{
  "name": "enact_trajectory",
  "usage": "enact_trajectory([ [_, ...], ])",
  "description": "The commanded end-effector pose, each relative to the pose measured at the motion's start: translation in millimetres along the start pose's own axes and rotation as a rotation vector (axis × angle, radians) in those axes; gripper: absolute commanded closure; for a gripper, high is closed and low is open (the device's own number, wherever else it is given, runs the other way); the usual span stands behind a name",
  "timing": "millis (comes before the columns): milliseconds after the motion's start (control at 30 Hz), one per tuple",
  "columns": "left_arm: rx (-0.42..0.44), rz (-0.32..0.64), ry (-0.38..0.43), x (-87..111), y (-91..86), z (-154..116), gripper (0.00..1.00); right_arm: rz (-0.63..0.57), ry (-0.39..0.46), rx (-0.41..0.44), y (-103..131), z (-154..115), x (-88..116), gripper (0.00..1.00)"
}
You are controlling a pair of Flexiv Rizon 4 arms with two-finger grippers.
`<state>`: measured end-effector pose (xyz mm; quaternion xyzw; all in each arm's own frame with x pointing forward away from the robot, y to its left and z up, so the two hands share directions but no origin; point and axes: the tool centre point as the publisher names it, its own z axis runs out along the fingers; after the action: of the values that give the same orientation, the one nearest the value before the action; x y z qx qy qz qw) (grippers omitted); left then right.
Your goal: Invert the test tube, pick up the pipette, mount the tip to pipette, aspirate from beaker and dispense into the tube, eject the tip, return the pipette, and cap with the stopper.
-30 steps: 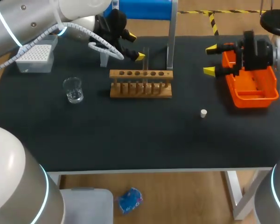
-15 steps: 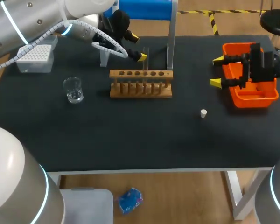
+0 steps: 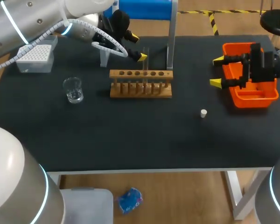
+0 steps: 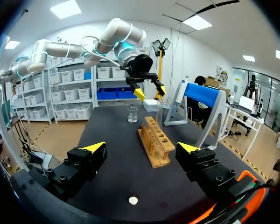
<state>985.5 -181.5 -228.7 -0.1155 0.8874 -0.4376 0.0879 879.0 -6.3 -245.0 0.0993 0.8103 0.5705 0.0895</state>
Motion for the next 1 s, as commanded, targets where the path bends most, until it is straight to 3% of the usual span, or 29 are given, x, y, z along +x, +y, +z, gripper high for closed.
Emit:
enact_trajectory([
  [33, 0.001, 0.002, 0.016, -4.7, 0.4, -0.2, 0.00, 0.000, 0.000, 0.000, -0.2, -0.4, 0.7, 0.00],
  [267, 0.001, 0.002, 0.016, -4.7, 0.4, -0.2, 0.00, 0.000, 0.000, 0.000, -0.2, -0.4, 0.7, 0.00],
  [433, 0.001, 0.002, 0.016, -4.7, 0.4, -0.2, 0.00, -0.002, -0.066, 0.070, -13.0, -4.3, 12.5, 0.00],
  [700, 0.001, 0.002, 0.016, -4.7, 0.4, -0.2, 0.00, 0.020, -0.174, 0.177, -54.6, -11.0, 35.9, 0.00],
  [1000, 0.001, 0.002, 0.016, -4.7, 0.4, -0.2, 0.00, 0.091, -0.211, 0.221, -105.3, -12.6, 45.6, 0.00],
])
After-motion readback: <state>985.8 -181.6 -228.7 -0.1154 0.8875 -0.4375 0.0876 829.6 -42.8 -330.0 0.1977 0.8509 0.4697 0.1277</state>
